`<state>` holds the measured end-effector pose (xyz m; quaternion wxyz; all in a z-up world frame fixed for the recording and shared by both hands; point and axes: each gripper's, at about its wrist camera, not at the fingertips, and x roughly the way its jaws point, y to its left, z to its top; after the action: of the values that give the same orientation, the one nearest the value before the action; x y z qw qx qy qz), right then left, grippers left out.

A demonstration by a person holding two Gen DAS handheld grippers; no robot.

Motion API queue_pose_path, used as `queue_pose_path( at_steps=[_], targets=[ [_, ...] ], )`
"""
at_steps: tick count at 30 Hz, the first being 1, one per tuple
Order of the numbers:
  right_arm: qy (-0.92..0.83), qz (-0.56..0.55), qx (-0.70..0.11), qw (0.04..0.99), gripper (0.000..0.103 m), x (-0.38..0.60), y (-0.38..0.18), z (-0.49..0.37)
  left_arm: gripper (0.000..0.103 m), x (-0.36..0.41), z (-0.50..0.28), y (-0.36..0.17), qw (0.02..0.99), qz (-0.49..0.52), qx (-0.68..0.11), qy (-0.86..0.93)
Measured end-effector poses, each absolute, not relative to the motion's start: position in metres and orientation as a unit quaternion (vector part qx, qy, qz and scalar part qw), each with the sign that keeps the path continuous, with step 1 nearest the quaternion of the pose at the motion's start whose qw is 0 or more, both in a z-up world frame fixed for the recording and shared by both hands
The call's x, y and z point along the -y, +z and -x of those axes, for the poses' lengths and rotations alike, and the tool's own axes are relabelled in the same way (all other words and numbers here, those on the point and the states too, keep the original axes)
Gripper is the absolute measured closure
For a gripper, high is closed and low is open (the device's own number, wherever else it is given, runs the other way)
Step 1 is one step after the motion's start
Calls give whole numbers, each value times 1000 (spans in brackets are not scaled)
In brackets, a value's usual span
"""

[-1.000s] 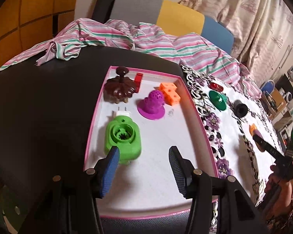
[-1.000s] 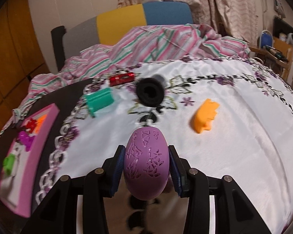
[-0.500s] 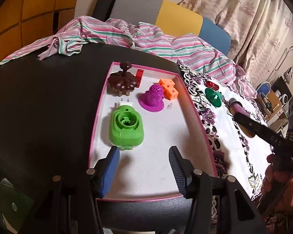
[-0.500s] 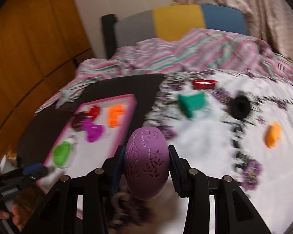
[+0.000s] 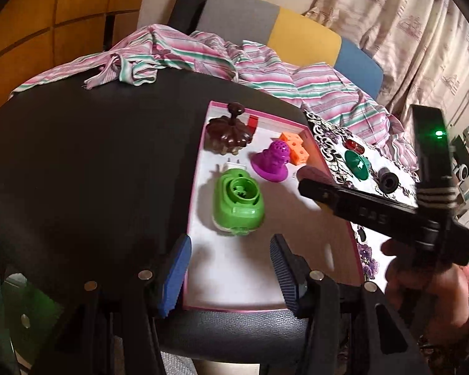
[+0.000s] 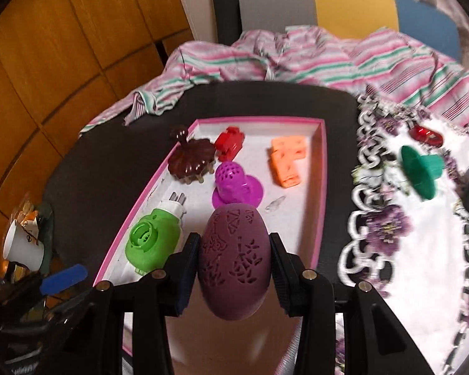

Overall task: Organize rigid objects
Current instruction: 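Carry the purple oval into the tray and open the right gripper, then move the right gripper from the tray to the orange piece on the tablecloth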

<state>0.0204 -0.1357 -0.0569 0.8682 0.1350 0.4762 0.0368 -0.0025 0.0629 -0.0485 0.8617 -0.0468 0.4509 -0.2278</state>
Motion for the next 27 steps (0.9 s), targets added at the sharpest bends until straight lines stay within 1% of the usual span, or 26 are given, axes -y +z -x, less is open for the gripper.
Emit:
queue_pose_path(
  at_steps=[4, 10, 27],
  targets=[
    [31, -142, -490, 860, 59, 131, -70, -31, 50, -70, 1, -48, 862, 56, -452, -224],
    [22, -124, -498, 858, 59, 124, -76, -38, 50, -75, 0, -48, 862, 62, -451, -221],
    [32, -134, -456, 879, 59, 131, -51, -3, 50, -64, 5, -51, 855, 58, -460, -235]
  ],
)
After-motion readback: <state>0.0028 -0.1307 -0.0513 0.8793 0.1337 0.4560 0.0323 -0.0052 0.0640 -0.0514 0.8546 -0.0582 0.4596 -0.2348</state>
